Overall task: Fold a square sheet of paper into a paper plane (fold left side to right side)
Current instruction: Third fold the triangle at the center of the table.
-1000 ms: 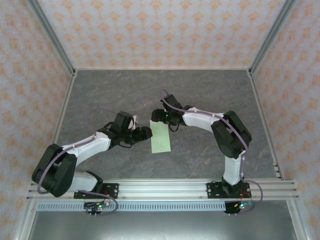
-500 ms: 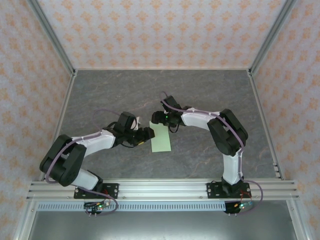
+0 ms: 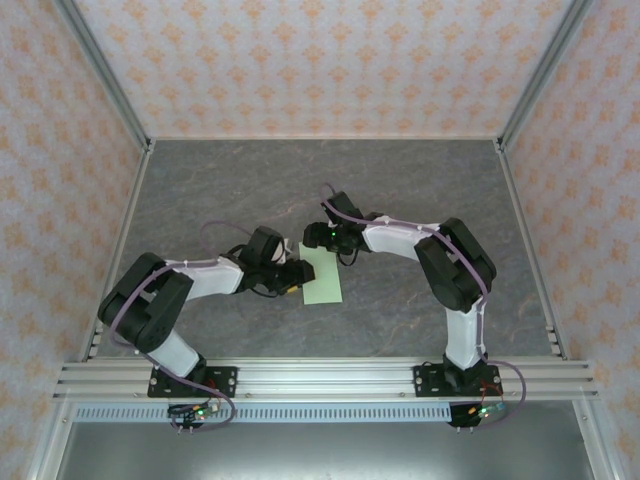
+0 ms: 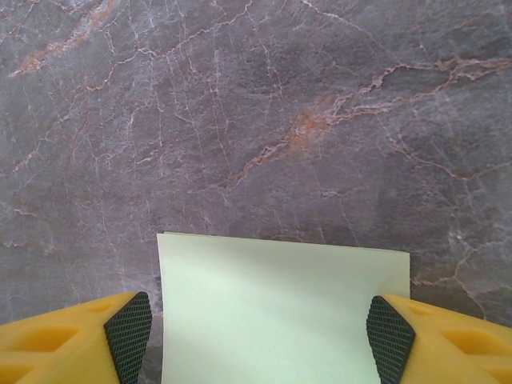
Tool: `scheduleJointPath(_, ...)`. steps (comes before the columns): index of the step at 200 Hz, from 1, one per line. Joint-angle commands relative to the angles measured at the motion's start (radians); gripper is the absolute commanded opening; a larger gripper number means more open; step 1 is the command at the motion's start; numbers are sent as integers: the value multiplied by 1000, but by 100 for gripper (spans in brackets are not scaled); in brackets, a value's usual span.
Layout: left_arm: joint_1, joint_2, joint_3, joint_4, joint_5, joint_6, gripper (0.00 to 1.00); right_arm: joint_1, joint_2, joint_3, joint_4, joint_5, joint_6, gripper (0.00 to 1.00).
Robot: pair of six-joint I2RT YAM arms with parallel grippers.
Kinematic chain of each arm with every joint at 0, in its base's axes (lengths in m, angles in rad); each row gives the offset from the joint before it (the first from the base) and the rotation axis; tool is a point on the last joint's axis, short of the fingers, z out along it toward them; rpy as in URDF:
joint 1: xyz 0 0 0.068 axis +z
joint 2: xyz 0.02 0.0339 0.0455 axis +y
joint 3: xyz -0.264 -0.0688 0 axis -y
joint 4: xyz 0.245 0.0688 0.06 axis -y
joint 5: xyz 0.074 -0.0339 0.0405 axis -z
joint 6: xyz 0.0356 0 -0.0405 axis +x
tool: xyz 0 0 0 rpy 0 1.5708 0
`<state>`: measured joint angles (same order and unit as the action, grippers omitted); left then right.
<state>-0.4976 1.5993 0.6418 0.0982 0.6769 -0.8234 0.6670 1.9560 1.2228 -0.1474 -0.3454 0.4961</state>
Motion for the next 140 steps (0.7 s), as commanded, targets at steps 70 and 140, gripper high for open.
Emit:
scheduleJointPath(70, -15, 1, 26, -13, -20, 4, 15, -7, -26, -42, 19, 15, -48, 80)
scheduleJointPath(140, -19, -15, 25, -9, -28, -24, 3, -7, -401, -351, 185, 167, -206, 97)
